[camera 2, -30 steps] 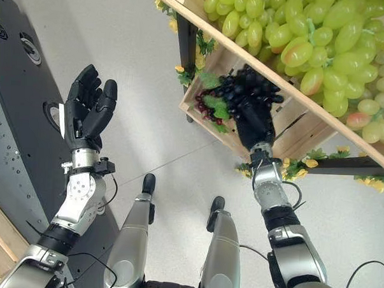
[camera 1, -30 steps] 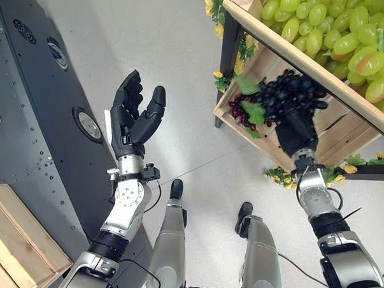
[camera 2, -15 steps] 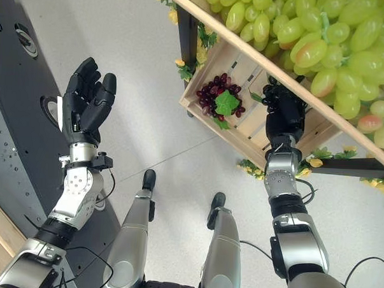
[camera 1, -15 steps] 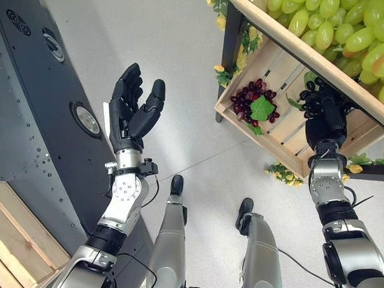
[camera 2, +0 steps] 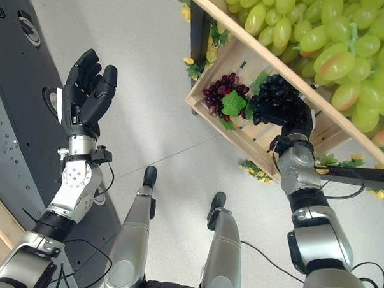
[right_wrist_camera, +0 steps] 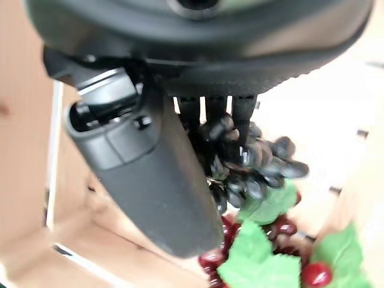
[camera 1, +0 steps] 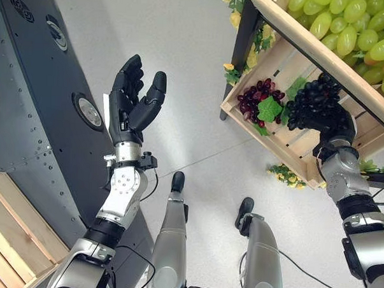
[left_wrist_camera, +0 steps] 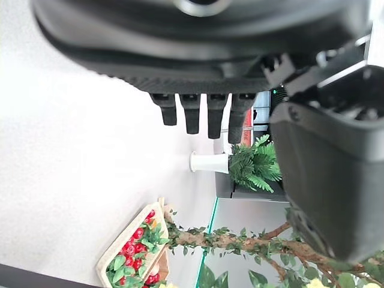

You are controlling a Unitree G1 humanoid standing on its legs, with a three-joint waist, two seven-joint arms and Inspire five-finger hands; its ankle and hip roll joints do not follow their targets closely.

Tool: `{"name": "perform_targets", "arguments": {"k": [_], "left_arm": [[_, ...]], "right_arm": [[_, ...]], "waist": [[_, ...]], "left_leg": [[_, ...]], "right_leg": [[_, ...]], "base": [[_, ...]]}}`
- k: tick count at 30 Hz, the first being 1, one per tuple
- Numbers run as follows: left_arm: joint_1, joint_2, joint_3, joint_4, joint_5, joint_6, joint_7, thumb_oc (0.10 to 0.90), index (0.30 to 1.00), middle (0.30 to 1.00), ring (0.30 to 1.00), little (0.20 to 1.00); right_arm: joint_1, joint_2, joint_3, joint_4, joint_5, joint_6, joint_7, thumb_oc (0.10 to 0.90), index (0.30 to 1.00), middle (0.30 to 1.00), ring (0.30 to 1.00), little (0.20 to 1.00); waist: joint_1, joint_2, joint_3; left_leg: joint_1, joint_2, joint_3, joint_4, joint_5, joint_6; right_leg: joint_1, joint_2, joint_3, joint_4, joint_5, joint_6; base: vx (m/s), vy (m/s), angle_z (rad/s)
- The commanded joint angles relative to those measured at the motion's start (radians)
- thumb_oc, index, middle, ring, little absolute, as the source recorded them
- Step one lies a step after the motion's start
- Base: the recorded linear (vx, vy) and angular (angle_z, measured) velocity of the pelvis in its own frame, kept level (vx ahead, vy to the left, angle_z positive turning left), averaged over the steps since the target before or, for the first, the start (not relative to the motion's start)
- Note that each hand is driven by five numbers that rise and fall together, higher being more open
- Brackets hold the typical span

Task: Pick up the fruits from the basket on one side to the basket on the other side

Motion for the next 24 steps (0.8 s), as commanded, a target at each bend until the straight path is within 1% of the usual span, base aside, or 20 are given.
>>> {"name": "perform_targets", "arguments": {"k": [1,2,5,9,11,13,14,15,16,17,18,21,23,24], "left_arm": [[-0.113,0.086,0.009,-0.106,0.010,-0.055,-0.013,0.800,0.900,0.900,0.900,0.900],[-0.118,0.087,0.009,-0.106,0.010,-0.053,-0.013,0.800,0.900,0.900,0.900,0.900],[-0.122,0.100,0.007,-0.115,0.005,-0.045,-0.021,0.800,0.900,0.900,0.900,0.900],[-0.130,0.105,0.011,-0.124,0.001,-0.043,-0.027,0.800,0.900,0.900,0.900,0.900],[-0.126,0.106,0.014,-0.129,0.001,-0.040,-0.029,0.800,0.900,0.900,0.900,0.900],[-0.128,0.108,0.016,-0.133,0.003,-0.040,-0.025,0.800,0.900,0.900,0.900,0.900],[-0.126,0.111,0.019,-0.136,0.003,-0.039,-0.021,0.800,0.900,0.900,0.900,0.900],[-0.122,0.113,0.024,-0.141,0.004,-0.037,-0.019,0.800,0.900,0.900,0.900,0.900],[-0.122,0.114,0.025,-0.143,0.004,-0.036,-0.019,0.800,0.900,0.900,0.900,0.900],[-0.109,0.108,0.032,-0.154,0.014,-0.039,-0.016,0.800,0.900,0.900,0.900,0.900],[-0.092,0.104,0.034,-0.165,0.021,-0.042,-0.010,0.800,0.900,0.900,0.900,0.900],[-0.057,0.092,0.044,-0.189,0.047,-0.054,0.012,0.800,0.900,0.900,0.900,0.900],[-0.022,0.083,0.072,-0.222,0.065,-0.054,0.021,0.800,0.900,0.900,0.900,0.900],[-0.017,0.081,0.075,-0.227,0.067,-0.054,0.021,0.800,0.900,0.900,0.900,0.900]], "right_arm": [[-0.168,-0.125,0.046,0.028,-0.182,0.070,-0.127,0.800,0.900,0.900,0.900,0.900],[-0.173,-0.126,0.048,0.030,-0.180,0.072,-0.129,0.800,0.900,0.900,0.900,0.900],[-0.200,-0.129,0.065,0.060,-0.161,0.112,-0.181,0.800,0.900,0.900,0.900,0.900],[-0.216,-0.120,0.057,0.058,-0.151,0.155,-0.240,0.800,0.900,0.900,0.900,0.900],[-0.211,-0.116,0.056,0.059,-0.163,0.161,-0.257,0.800,0.900,0.900,0.900,0.900],[-0.212,-0.119,0.053,0.047,-0.173,0.170,-0.291,0.800,0.900,0.900,0.900,0.900],[-0.206,-0.124,0.050,0.025,-0.202,0.198,-0.315,0.800,0.900,0.900,0.900,0.900],[-0.200,-0.128,0.052,0.007,-0.239,0.209,-0.342,0.800,0.900,0.900,0.900,0.900],[-0.198,-0.128,0.053,0.000,-0.249,0.212,-0.352,0.800,0.900,0.900,0.900,0.900],[-0.175,-0.135,0.046,-0.046,-0.288,0.214,-0.402,0.800,0.900,0.900,0.900,0.900],[-0.149,-0.135,0.034,-0.086,-0.331,0.225,-0.425,0.800,0.900,0.900,0.900,0.900],[-0.088,-0.135,-0.011,-0.218,-0.408,0.252,-0.466,0.800,0.900,0.900,0.900,0.900],[-0.005,-0.130,-0.065,-0.381,-0.510,0.287,-0.491,0.800,0.900,0.900,0.900,0.900],[0.010,-0.130,-0.072,-0.401,-0.514,0.290,-0.496,0.800,0.900,0.900,0.900,0.900]], "waist": [[-0.001,-0.060,-0.013],[-0.003,-0.061,-0.013],[0.004,-0.067,-0.013],[0.003,-0.071,-0.013],[0.005,-0.071,-0.013],[0.001,-0.075,-0.013],[-0.002,-0.078,-0.013],[-0.004,-0.081,-0.013],[-0.005,-0.082,-0.013],[-0.011,-0.085,-0.013],[-0.014,-0.085,-0.013],[-0.028,-0.089,-0.013],[-0.039,-0.095,-0.013],[-0.040,-0.095,-0.013]], "left_leg": [[-0.084,-0.043,0.049,0.135,-0.081,0.070],[-0.090,-0.045,0.047,0.132,-0.075,0.071],[-0.082,-0.043,0.045,0.128,-0.084,0.074],[-0.084,-0.050,0.046,0.110,-0.078,0.082],[-0.074,-0.050,0.049,0.107,-0.085,0.083],[-0.071,-0.054,0.047,0.097,-0.079,0.085],[-0.063,-0.054,0.051,0.092,-0.079,0.086],[-0.057,-0.053,0.054,0.087,-0.079,0.087],[-0.055,-0.053,0.055,0.083,-0.077,0.088],[-0.039,-0.052,0.062,0.071,-0.077,0.089],[-0.025,-0.050,0.066,0.069,-0.084,0.088],[-0.002,-0.055,0.075,0.044,-0.074,0.093],[0.024,-0.059,0.083,0.030,-0.075,0.097],[0.027,-0.059,0.084,0.028,-0.075,0.097]], "right_leg": [[0.079,0.065,-0.065,-0.234,0.188,-0.092],[0.074,0.064,-0.067,-0.235,0.192,-0.093],[0.081,0.070,-0.073,-0.244,0.191,-0.091],[0.067,0.070,-0.073,-0.247,0.199,-0.087],[0.072,0.071,-0.071,-0.248,0.197,-0.084],[0.069,0.071,-0.071,-0.251,0.203,-0.083],[0.072,0.072,-0.070,-0.253,0.206,-0.080],[0.075,0.074,-0.068,-0.256,0.208,-0.079],[0.075,0.074,-0.068,-0.257,0.209,-0.078],[0.088,0.076,-0.065,-0.270,0.213,-0.076],[0.100,0.077,-0.060,-0.274,0.211,-0.073],[0.114,0.075,-0.049,-0.294,0.222,-0.068],[0.137,0.074,-0.034,-0.315,0.229,-0.062],[0.141,0.073,-0.034,-0.319,0.230,-0.061]], "base": [[-0.04,-0.024,0.04],[-0.03,-0.032,0.07],[-0.02,-0.029,0.06],[-0.01,0.002,0.03],[0.00,0.000,0.00],[0.00,0.000,0.00],[0.00,0.000,0.00],[0.00,0.000,0.00],[0.00,0.044,-0.02],[0.02,0.052,-0.02],[0.02,0.071,-0.02],[0.01,0.075,-0.01],[-0.02,0.080,-0.06],[-0.02,0.045,-0.08]]}}
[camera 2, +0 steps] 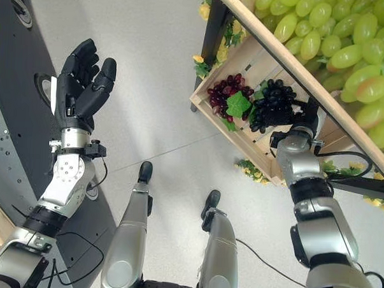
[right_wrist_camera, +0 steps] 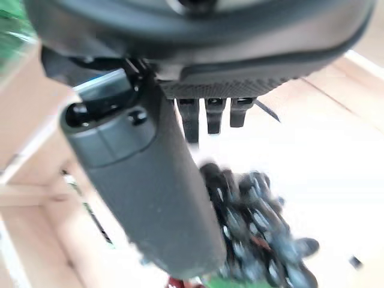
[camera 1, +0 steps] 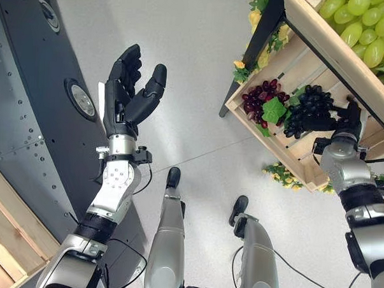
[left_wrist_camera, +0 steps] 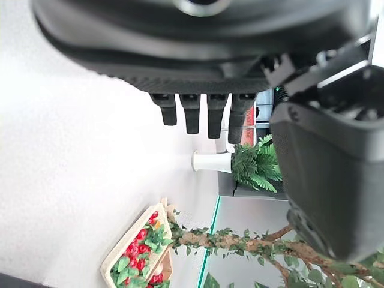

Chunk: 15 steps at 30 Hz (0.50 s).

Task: Pick up the fruits from the basket on one side to the basket on the other side

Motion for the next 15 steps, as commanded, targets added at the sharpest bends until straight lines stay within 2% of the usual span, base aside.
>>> {"name": "perform_targets", "arguments": {"k": [1,5,10,14,15], "left_arm": [[-0.045,0.013,0.071,-0.168,0.065,-0.092,0.016,0.800,0.900,0.900,0.900,0.900],[-0.008,0.003,0.099,-0.185,0.074,-0.100,0.012,0.800,0.900,0.900,0.900,0.900],[0.015,-0.011,0.118,-0.192,0.097,-0.111,0.018,0.800,0.900,0.900,0.900,0.900],[0.041,-0.044,0.133,-0.206,0.130,-0.108,0.036,0.800,0.900,0.900,0.900,0.900],[0.042,-0.044,0.132,-0.206,0.131,-0.108,0.036,0.800,0.900,0.900,0.900,0.900]], "right_arm": [[-0.030,-0.108,-0.083,-0.117,-0.155,-0.010,-0.128,0.800,0.900,0.900,0.900,0.900],[0.080,-0.087,-0.140,-0.220,-0.190,-0.029,-0.121,0.800,0.900,0.900,0.900,0.900],[0.180,-0.034,-0.187,-0.326,-0.181,-0.122,-0.106,0.800,0.900,0.900,0.900,0.900],[0.282,0.051,-0.217,-0.454,-0.161,-0.226,-0.059,0.800,0.900,0.900,0.900,0.900],[0.284,0.052,-0.217,-0.455,-0.162,-0.226,-0.059,0.800,0.900,0.900,0.900,0.900]], "waist": [[-0.020,-0.049,-0.015],[-0.035,-0.054,-0.015],[-0.044,-0.065,-0.015],[-0.054,-0.069,-0.015],[-0.053,-0.070,-0.015]], "left_leg": [[0.037,-0.056,0.090,0.028,-0.071,0.081],[0.077,-0.054,0.103,0.007,-0.073,0.082],[0.132,-0.055,0.120,-0.028,-0.073,0.085],[0.218,-0.057,0.137,-0.086,-0.063,0.085],[0.221,-0.057,0.137,-0.089,-0.063,0.085]], "right_leg": [[0.086,0.063,-0.019,-0.204,0.170,-0.082],[0.120,0.058,-0.014,-0.229,0.176,-0.074],[0.168,0.053,-0.010,-0.263,0.184,-0.062],[0.244,0.048,-0.003,-0.306,0.189,-0.055],[0.246,0.047,-0.003,-0.308,0.190,-0.055]], "base": [[-0.01,0.052,-0.07],[0.00,0.054,-0.05],[0.00,0.039,-0.08],[0.02,0.044,-0.07],[0.01,0.047,-0.04]]}}
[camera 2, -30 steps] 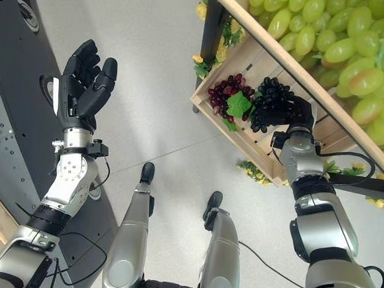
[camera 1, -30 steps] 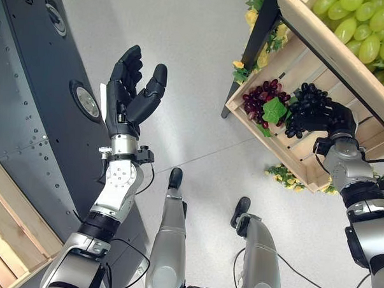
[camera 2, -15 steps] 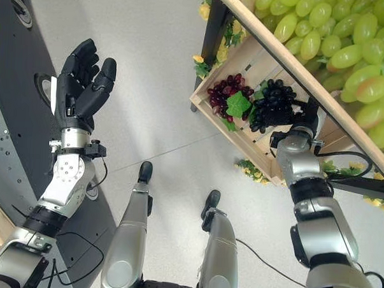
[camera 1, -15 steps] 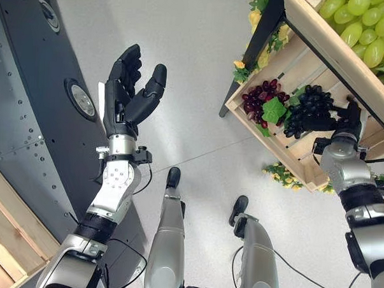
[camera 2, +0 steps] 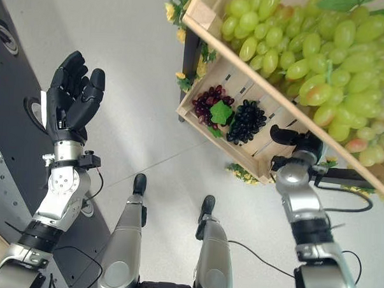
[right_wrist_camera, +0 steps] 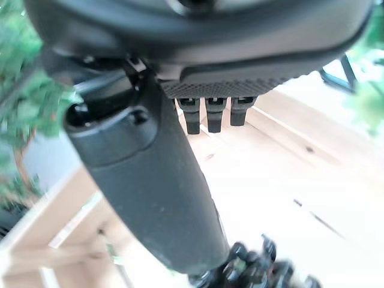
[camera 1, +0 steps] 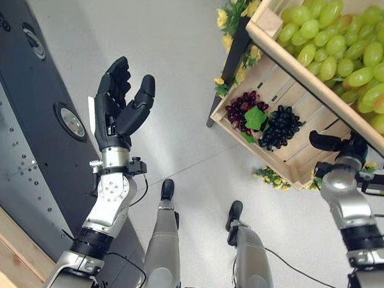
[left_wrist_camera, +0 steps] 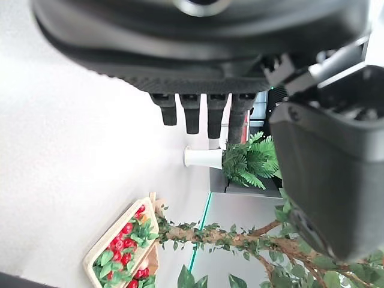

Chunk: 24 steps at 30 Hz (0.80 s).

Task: Pick up the fruits from the basket on one side to the basket on the other side

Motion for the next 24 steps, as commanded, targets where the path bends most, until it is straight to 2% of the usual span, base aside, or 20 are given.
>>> {"name": "perform_targets", "arguments": {"k": [1,3,4,5,11,14,15,18,20,24], "left_arm": [[-0.060,-0.007,0.068,-0.151,0.090,-0.105,0.021,0.800,0.900,0.900,0.900,0.900],[-0.060,-0.020,0.064,-0.140,0.094,-0.107,0.025,0.800,0.900,0.900,0.900,0.900],[-0.060,-0.021,0.064,-0.140,0.093,-0.107,0.025,0.800,0.900,0.900,0.900,0.900],[-0.052,-0.035,0.064,-0.132,0.091,-0.111,0.017,0.800,0.900,0.900,0.900,0.900],[-0.012,-0.065,0.068,-0.122,0.077,-0.124,-0.020,0.800,0.900,0.900,0.900,0.900],[0.014,-0.077,0.073,-0.119,0.064,-0.126,-0.035,0.800,0.900,0.900,0.900,0.900],[0.025,-0.078,0.075,-0.113,0.056,-0.129,-0.045,0.800,0.900,0.900,0.900,0.900],[0.043,-0.081,0.080,-0.103,0.043,-0.135,-0.069,0.800,0.900,0.900,0.900,0.900],[0.069,-0.079,0.087,-0.100,0.022,-0.145,-0.107,0.800,0.900,0.900,0.900,0.900],[0.096,-0.074,0.083,-0.110,-0.002,-0.130,-0.153,0.800,0.900,0.900,0.900,0.900]], "right_arm": [[-0.081,-0.032,-0.055,-0.143,-0.055,-0.205,0.008,0.800,0.900,0.900,0.900,0.900],[-0.073,-0.004,-0.037,-0.164,-0.023,-0.273,0.071,0.800,0.900,0.900,0.900,0.900],[-0.071,-0.001,-0.035,-0.168,-0.018,-0.278,0.077,0.800,0.900,0.900,0.900,0.900],[-0.046,0.032,-0.023,-0.190,0.073,-0.334,0.176,0.800,0.900,0.900,0.900,0.900],[0.024,0.081,0.029,-0.210,0.223,-0.444,0.498,0.800,0.900,0.900,0.900,0.900],[0.051,0.096,0.054,-0.213,0.337,-0.455,0.673,0.800,0.900,0.900,0.900,0.900],[0.061,0.103,0.061,-0.203,0.392,-0.448,0.760,0.800,0.900,0.900,0.900,0.900],[0.073,0.117,0.086,-0.187,0.482,-0.423,0.885,0.800,0.900,0.900,0.900,0.900],[0.096,0.134,0.100,-0.168,0.571,-0.379,0.997,0.800,0.900,0.900,0.900,0.900],[0.130,0.174,0.123,-0.142,0.676,-0.319,1.113,0.800,0.900,0.900,0.900,0.900]], "waist": [[-0.014,-0.040,-0.014],[-0.015,-0.038,-0.029],[-0.014,-0.038,-0.030],[-0.013,-0.034,-0.049],[-0.001,-0.030,-0.111],[0.010,-0.027,-0.149],[0.016,-0.028,-0.167],[0.029,-0.030,-0.198],[0.044,-0.035,-0.228],[0.067,-0.043,-0.267]], "left_leg": [[0.065,-0.058,0.075,-0.007,-0.061,0.061],[0.092,-0.059,0.077,-0.029,-0.058,0.058],[0.095,-0.059,0.077,-0.033,-0.057,0.058],[0.115,-0.060,0.077,-0.049,-0.055,0.054],[0.175,-0.060,0.071,-0.093,-0.048,0.041],[0.207,-0.064,0.064,-0.112,-0.047,0.035],[0.221,-0.068,0.059,-0.117,-0.050,0.034],[0.244,-0.076,0.055,-0.115,-0.062,0.036],[0.255,-0.090,0.049,-0.099,-0.083,0.042],[0.275,-0.115,0.045,-0.069,-0.126,0.062]], "right_leg": [[0.072,0.044,-0.026,-0.121,0.116,-0.079],[0.096,0.041,-0.026,-0.139,0.115,-0.079],[0.099,0.040,-0.026,-0.142,0.115,-0.079],[0.119,0.034,-0.029,-0.156,0.113,-0.080],[0.188,0.014,-0.041,-0.201,0.108,-0.079],[0.232,-0.002,-0.047,-0.231,0.109,-0.073],[0.253,-0.010,-0.050,-0.244,0.111,-0.068],[0.282,-0.032,-0.053,-0.261,0.120,-0.055],[0.306,-0.058,-0.055,-0.277,0.133,-0.035],[0.327,-0.105,-0.053,-0.285,0.169,-0.008]], "base": [[0.01,0.037,-0.03],[0.03,0.052,-0.05],[0.06,0.062,-0.05],[0.06,0.046,-0.05],[0.09,0.068,0.00],[0.12,0.128,0.04],[0.14,0.155,0.14],[0.14,0.206,0.13],[0.12,0.243,0.08],[0.12,0.216,0.09]]}}
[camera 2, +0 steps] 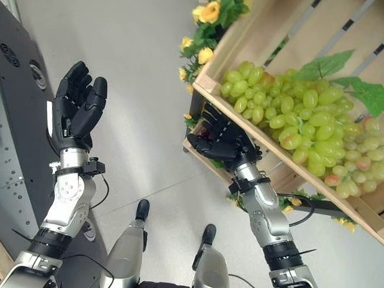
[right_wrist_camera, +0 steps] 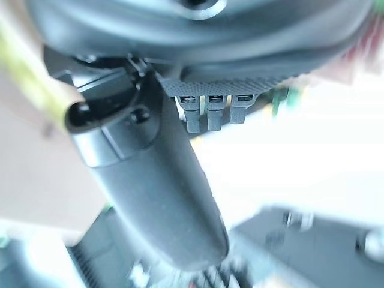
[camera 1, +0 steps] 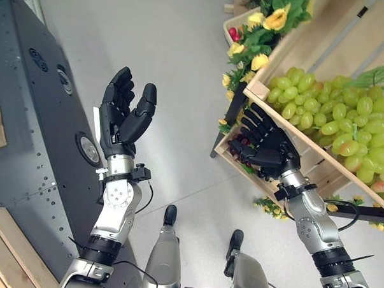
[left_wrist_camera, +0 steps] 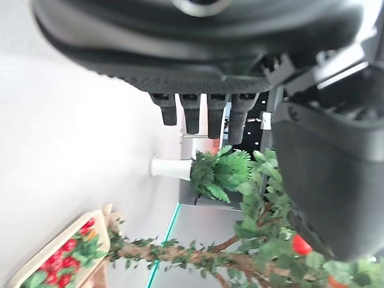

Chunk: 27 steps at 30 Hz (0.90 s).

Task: Pick up the fruits from the basket on one side to the basket on the other side

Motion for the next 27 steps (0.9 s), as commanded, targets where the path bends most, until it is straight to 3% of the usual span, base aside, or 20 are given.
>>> {"name": "perform_targets", "arguments": {"k": [1,4,9,12,15,18,19,21,26,27], "left_arm": [[0.068,-0.003,0.024,-0.100,-0.001,-0.123,-0.068,0.800,0.900,0.900,0.900,0.900],[0.095,0.002,0.017,-0.120,0.007,-0.099,-0.094,0.800,0.900,0.900,0.900,0.900],[0.138,0.037,0.023,-0.159,0.004,-0.060,-0.122,0.800,0.900,0.900,0.900,0.900],[0.146,0.052,0.019,-0.150,-0.018,-0.048,-0.166,0.800,0.900,0.900,0.900,0.900],[0.139,0.051,0.007,-0.145,-0.030,-0.041,-0.201,0.800,0.900,0.900,0.900,0.900],[0.122,0.046,-0.018,-0.134,-0.034,-0.027,-0.222,0.800,0.900,0.900,0.900,0.900],[0.127,0.042,-0.018,-0.132,-0.052,-0.031,-0.218,0.800,0.900,0.900,0.900,0.900],[0.130,0.039,-0.019,-0.132,-0.070,-0.032,-0.214,0.800,0.900,0.900,0.900,0.900],[0.135,0.007,-0.047,-0.120,-0.103,-0.060,-0.232,0.800,0.900,0.900,0.900,0.900],[0.134,0.004,-0.053,-0.112,-0.112,-0.066,-0.234,0.800,0.900,0.900,0.900,0.900]], "right_arm": [[0.047,0.035,0.030,-0.046,0.151,-0.027,0.185,0.800,0.900,0.900,0.900,0.900],[0.089,0.074,0.069,-0.042,0.182,-0.012,0.247,0.800,0.900,0.900,0.900,0.900],[0.156,0.082,0.134,-0.045,0.173,0.008,0.335,0.800,0.900,0.900,0.900,0.900],[0.176,0.055,0.147,-0.038,0.213,0.012,0.343,0.800,0.900,0.900,0.900,0.900],[0.184,0.054,0.138,-0.025,0.233,-0.005,0.329,0.800,0.900,0.900,0.900,0.900],[0.209,0.065,0.119,-0.012,0.258,-0.038,0.249,0.800,0.900,0.900,0.900,0.900],[0.225,0.073,0.119,-0.026,0.263,-0.019,0.246,0.800,0.900,0.900,0.900,0.900],[0.238,0.076,0.122,-0.035,0.238,-0.009,0.236,0.800,0.900,0.900,0.900,0.900],[0.213,0.036,0.160,-0.017,0.167,0.006,0.192,0.800,0.900,0.900,0.900,0.900],[0.204,0.036,0.166,-0.003,0.157,0.004,0.188,0.800,0.900,0.900,0.900,0.900]], "waist": [[0.006,-0.030,-0.258],[0.014,-0.027,-0.289],[0.023,-0.022,-0.319],[0.012,-0.017,-0.342],[0.009,-0.022,-0.351],[-0.010,-0.019,-0.370],[-0.022,-0.015,-0.377],[-0.025,-0.011,-0.381],[-0.044,0.032,-0.355],[-0.049,0.035,-0.349]], "left_leg": [[-0.019,-0.061,0.023,0.082,-0.128,0.043],[0.008,-0.073,0.029,0.072,-0.143,0.060],[0.043,-0.077,0.027,0.021,-0.133,0.080],[0.049,-0.055,-0.003,-0.034,-0.094,0.083],[0.043,-0.052,-0.027,-0.049,-0.080,0.079],[0.043,-0.028,-0.072,-0.084,-0.049,0.062],[0.045,-0.008,-0.077,-0.096,-0.030,0.048],[0.040,0.002,-0.084,-0.101,-0.013,0.034],[-0.007,0.073,-0.147,-0.207,0.143,-0.022],[-0.015,0.070,-0.144,-0.216,0.147,-0.023]], "right_leg": [[-0.011,-0.060,0.002,-0.080,0.143,-0.024],[-0.020,-0.080,0.010,-0.061,0.170,-0.022],[-0.027,-0.069,0.003,-0.028,0.173,-0.025],[-0.028,-0.008,0.042,0.026,0.094,-0.044],[-0.013,0.013,0.052,0.008,0.069,-0.049],[-0.003,0.056,0.086,0.007,0.015,-0.063],[-0.008,0.078,0.094,0.008,-0.001,-0.087],[-0.007,0.088,0.088,0.004,-0.005,-0.101],[0.001,0.216,0.117,0.011,-0.036,-0.188],[0.007,0.231,0.130,0.009,-0.037,-0.194]], "base": [[0.13,0.188,0.11],[0.09,0.150,0.12],[0.00,-0.026,0.11],[-0.09,-0.246,0.14],[-0.12,-0.331,0.28],[-0.15,-0.511,0.25],[-0.14,-0.397,0.48],[-0.15,-0.371,0.34],[-0.20,-0.380,0.29],[-0.16,-0.264,0.31]]}}
